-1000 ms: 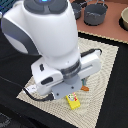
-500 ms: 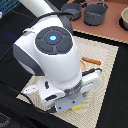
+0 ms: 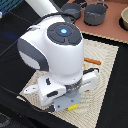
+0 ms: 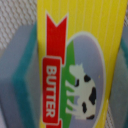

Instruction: Interact with the objects in diverse but meaningful ways.

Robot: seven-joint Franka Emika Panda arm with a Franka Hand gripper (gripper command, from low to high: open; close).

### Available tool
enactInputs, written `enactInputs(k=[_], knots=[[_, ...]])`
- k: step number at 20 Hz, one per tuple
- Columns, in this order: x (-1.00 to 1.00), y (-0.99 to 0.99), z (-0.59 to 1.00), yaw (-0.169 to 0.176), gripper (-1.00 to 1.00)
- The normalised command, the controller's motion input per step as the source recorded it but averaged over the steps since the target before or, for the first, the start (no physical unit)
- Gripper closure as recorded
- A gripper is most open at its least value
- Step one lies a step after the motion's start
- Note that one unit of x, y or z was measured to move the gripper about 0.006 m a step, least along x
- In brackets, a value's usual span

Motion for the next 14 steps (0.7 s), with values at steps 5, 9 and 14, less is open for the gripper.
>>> enactInputs(k=[5,9,14], knots=[[0.41,0.12,1.00,0.037,1.00],[0.27,0.62,1.00,0.111,1.00],[0.08,0.81,0.96,0.111,1.00]])
